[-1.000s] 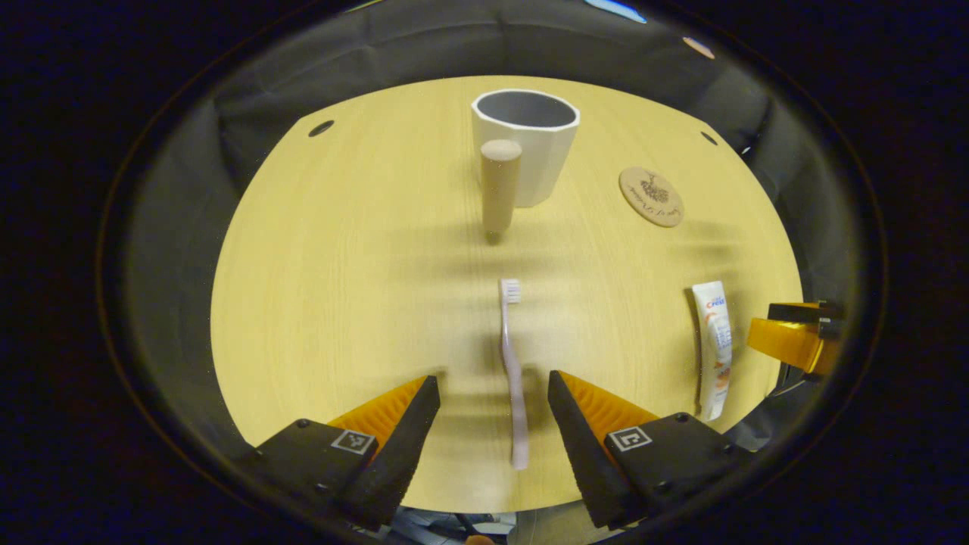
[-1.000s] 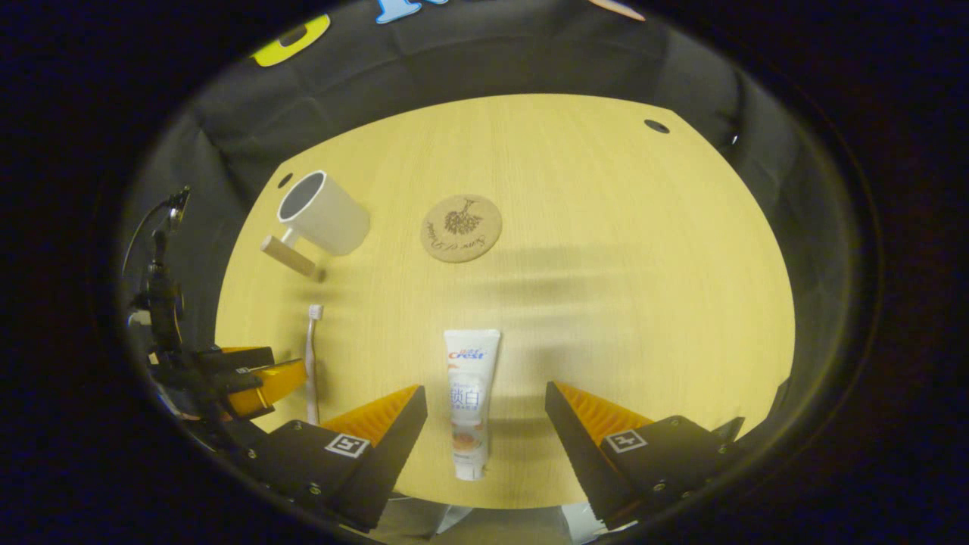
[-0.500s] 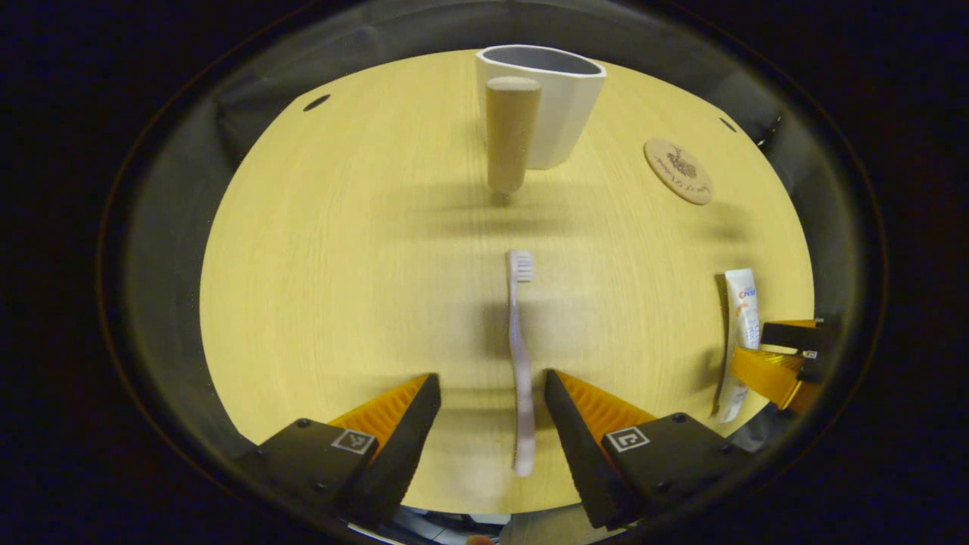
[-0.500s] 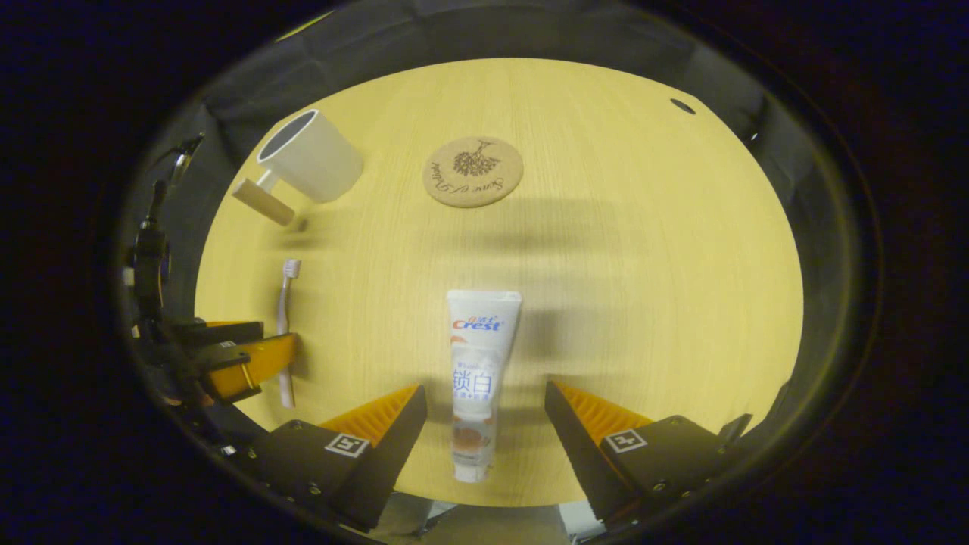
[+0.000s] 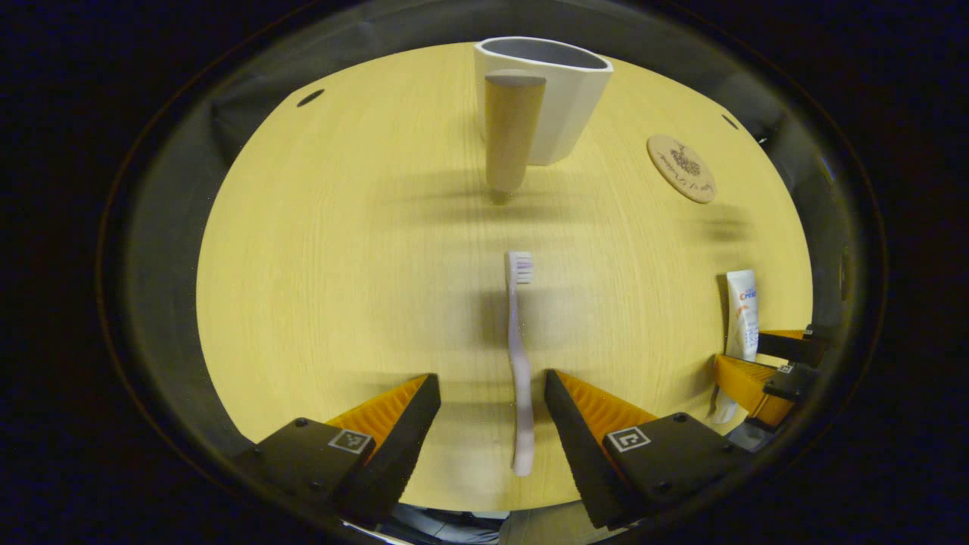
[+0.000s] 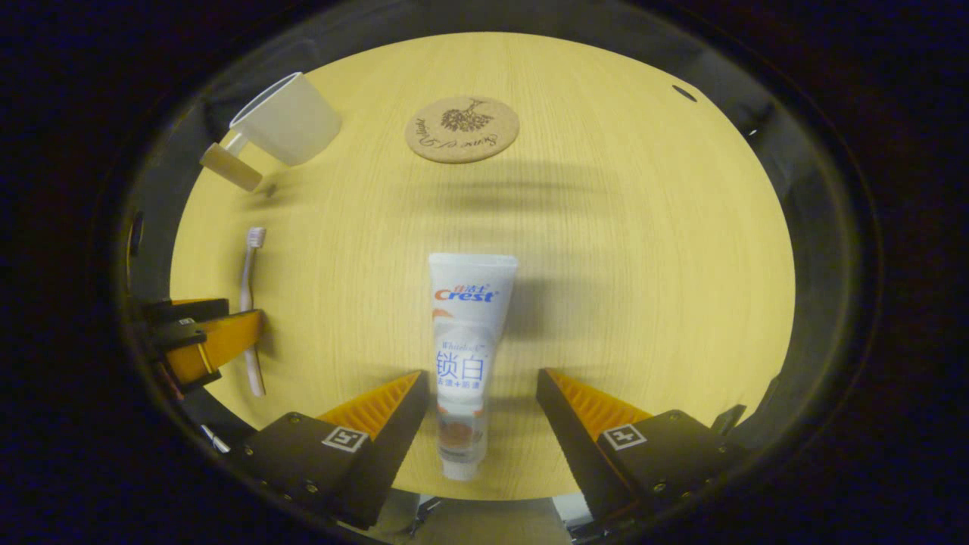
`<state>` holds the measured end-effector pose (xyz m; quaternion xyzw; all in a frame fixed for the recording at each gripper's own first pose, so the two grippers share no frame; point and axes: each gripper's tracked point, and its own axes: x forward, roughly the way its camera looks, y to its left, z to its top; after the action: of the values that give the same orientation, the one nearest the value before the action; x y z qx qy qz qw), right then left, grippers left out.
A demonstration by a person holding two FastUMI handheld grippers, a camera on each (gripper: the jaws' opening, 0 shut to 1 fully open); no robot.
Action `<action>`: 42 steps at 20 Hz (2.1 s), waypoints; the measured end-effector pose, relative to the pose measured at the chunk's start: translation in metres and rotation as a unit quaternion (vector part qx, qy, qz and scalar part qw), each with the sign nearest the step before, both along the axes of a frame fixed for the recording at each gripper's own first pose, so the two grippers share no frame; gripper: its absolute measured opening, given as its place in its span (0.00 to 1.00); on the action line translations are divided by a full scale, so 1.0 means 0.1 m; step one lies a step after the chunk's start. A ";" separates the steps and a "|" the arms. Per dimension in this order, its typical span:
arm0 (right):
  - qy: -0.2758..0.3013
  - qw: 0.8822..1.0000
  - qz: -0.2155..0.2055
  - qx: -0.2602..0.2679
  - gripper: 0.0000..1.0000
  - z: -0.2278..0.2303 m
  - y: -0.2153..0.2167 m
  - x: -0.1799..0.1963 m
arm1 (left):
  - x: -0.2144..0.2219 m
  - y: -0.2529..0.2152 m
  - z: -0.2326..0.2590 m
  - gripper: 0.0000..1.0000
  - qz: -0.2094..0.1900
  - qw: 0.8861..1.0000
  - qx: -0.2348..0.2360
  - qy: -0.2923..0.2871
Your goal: Put the toothbrush and toothpaste on the desktop into the cup, then pick up the cup and place it on the coaster on the desktop.
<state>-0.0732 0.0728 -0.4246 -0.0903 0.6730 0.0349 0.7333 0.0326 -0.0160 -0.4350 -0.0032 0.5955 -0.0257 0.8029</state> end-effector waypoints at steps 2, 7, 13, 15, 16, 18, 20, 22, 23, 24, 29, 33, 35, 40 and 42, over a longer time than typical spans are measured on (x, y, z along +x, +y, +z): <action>-0.005 1.000 0.001 -0.005 0.86 -0.02 0.01 0.03 | 0.00 -0.01 0.01 0.95 0.001 1.000 0.002 -0.001; 0.001 1.000 -0.014 0.001 0.29 0.01 -0.04 0.02 | 0.05 -0.07 0.01 0.37 0.005 1.000 -0.001 -0.014; -0.006 1.000 -0.009 0.009 0.29 -0.01 -0.05 0.02 | 0.06 -0.08 0.05 0.17 0.005 1.000 0.001 -0.016; 0.001 1.000 -0.012 0.018 0.18 0.00 -0.05 0.02 | 0.06 -0.08 0.02 0.08 0.010 1.000 -0.001 -0.017; 0.003 1.000 -0.013 0.023 0.18 0.01 -0.05 0.01 | 0.06 -0.08 0.03 0.08 0.010 1.000 -0.001 -0.016; 0.001 0.999 -0.019 0.032 0.18 0.01 -0.06 0.02 | 0.05 -0.09 0.04 0.08 0.008 1.000 -0.003 -0.016; 0.003 0.999 -0.024 0.041 0.18 0.02 -0.06 0.02 | 0.05 -0.06 0.02 0.08 0.005 1.000 -0.004 -0.013; 0.003 0.998 -0.035 0.055 0.18 0.02 -0.06 0.02 | -0.01 0.01 0.06 0.08 0.013 1.000 -0.002 -0.008; 0.003 0.997 -0.042 0.062 0.18 0.03 -0.07 0.01 | -0.04 0.01 0.11 0.08 0.019 1.000 -0.008 -0.010; 0.004 0.996 -0.048 0.069 0.18 0.03 -0.07 0.02 | -0.04 0.03 0.18 0.08 0.027 0.999 -0.016 -0.015; 0.003 0.995 -0.059 0.084 0.18 0.02 -0.05 0.02 | -0.05 0.15 0.68 0.08 0.069 0.995 -0.041 -0.054; -0.002 0.993 -0.064 0.094 0.18 0.06 -0.05 0.02 | 0.12 0.22 1.14 0.08 0.098 0.987 -0.074 -0.102; -0.007 0.993 -0.067 0.100 0.18 0.11 -0.05 0.03 | 0.26 0.23 1.33 0.08 0.104 0.982 -0.087 -0.129; -0.020 0.990 -0.072 0.116 0.18 0.29 -0.06 0.05 | 0.82 0.33 1.82 0.08 0.105 0.968 -0.114 -0.199; -0.027 0.989 -0.075 0.122 0.18 0.35 -0.07 0.05 | 1.11 0.38 2.02 0.08 0.098 0.961 -0.117 -0.229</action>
<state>-0.0687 0.0662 -0.3894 0.0492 0.6486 0.0594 0.7572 0.1440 0.0223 -0.2329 -0.1490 0.3855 -0.0164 0.9104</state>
